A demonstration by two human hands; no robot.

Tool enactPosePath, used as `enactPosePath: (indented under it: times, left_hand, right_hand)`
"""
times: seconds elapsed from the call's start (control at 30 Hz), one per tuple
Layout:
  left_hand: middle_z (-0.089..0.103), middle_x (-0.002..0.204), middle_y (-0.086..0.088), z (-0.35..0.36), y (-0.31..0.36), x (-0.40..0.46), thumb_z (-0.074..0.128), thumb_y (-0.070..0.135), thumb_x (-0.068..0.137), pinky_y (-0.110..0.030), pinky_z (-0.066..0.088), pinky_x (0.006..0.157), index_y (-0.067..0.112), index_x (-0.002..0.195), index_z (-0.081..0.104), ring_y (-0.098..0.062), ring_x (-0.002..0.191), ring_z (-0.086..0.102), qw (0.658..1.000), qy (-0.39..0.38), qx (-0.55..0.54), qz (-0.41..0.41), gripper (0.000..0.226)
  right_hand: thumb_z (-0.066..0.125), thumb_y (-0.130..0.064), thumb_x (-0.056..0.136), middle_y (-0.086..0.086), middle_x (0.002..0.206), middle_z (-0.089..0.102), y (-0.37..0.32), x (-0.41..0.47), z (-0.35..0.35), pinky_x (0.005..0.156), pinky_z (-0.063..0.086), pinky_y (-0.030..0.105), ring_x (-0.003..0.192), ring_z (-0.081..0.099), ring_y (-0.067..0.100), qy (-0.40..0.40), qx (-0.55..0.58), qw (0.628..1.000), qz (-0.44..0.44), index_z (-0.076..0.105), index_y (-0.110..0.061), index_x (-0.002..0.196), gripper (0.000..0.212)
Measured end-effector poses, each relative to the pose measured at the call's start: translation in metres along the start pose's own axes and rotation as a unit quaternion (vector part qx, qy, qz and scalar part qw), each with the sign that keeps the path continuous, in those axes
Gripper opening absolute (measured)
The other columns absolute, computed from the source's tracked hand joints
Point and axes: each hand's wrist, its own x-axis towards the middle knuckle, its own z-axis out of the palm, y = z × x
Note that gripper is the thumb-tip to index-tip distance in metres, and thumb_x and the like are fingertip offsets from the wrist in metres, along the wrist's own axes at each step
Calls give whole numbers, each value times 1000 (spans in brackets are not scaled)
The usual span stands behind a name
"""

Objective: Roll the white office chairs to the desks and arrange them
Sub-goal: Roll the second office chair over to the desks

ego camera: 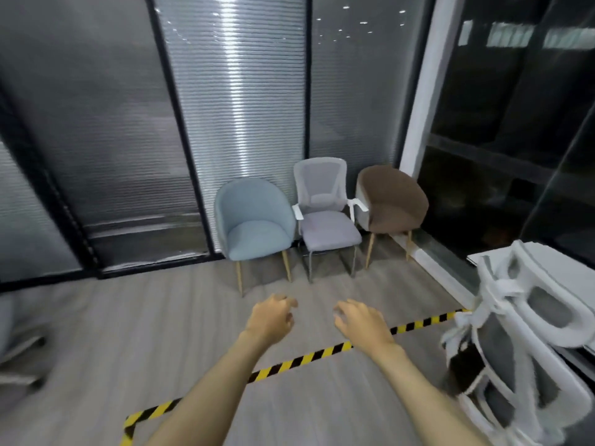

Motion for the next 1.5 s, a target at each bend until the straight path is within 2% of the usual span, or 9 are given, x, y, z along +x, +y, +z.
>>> enactPosePath:
  times: [0.17,0.3,0.53,0.77,0.9,1.07,1.37,1.5]
  left_hand:
    - [57,137,3,-22,-128,-103,47,26,99,-37,50,85,26,131,59,-25,115,61,992,33,-14,-122,34]
    - [61,130,2,-36,-233,-201,46,25,98,-36,52,81,26,129,60,-25,107,64,975,53,-15,-215,33]
    - [61,129,1,-58,-399,-378,49,26,98,-36,50,86,28,128,60,-26,115,60,942,71,-13,-329,32]
    - [62,134,1,-78,-521,-510,49,27,98,-38,47,95,29,128,61,-22,126,54,900,87,-29,-426,32]
    - [62,134,1,-85,-585,-541,51,27,97,-37,49,93,28,127,62,-22,125,55,875,113,-53,-468,32]
    - [64,126,0,-101,-676,-540,53,26,95,-39,52,89,26,125,63,-25,121,58,864,141,-75,-478,32]
    - [65,119,-3,-158,-875,-527,53,27,91,-42,52,88,22,115,64,-29,114,59,856,118,-32,-502,27]
    - [65,119,-4,-180,-953,-528,51,26,91,-42,52,86,20,116,63,-31,112,59,844,116,-6,-524,28]
  right_hand:
    - [46,-36,102,-4,128,66,-146,23,42,85,50,35,112,64,21,-41,4,993,-107,63,-27,129,33]
    - [47,-35,101,-3,128,67,-291,25,77,86,51,35,114,65,23,-65,19,980,-189,63,-26,130,34]
    - [46,-35,98,-6,121,68,-543,-1,140,82,54,36,108,65,21,-118,61,948,-289,65,-29,124,33]
    - [45,-33,100,-3,121,69,-721,-19,178,86,55,39,106,66,24,-174,83,917,-348,67,-25,122,32]
    - [47,-35,100,-1,119,71,-796,-13,211,86,56,39,106,66,26,-193,76,908,-364,67,-25,123,32]
    - [53,-36,97,1,121,71,-888,26,255,89,53,38,111,66,29,-210,54,899,-380,68,-28,123,31]
    - [52,-36,94,0,110,73,-1071,152,315,87,55,39,104,68,32,-212,74,882,-415,68,-27,108,23]
    - [53,-36,95,2,110,73,-1146,200,327,83,52,37,104,67,34,-203,86,872,-437,68,-27,108,22]
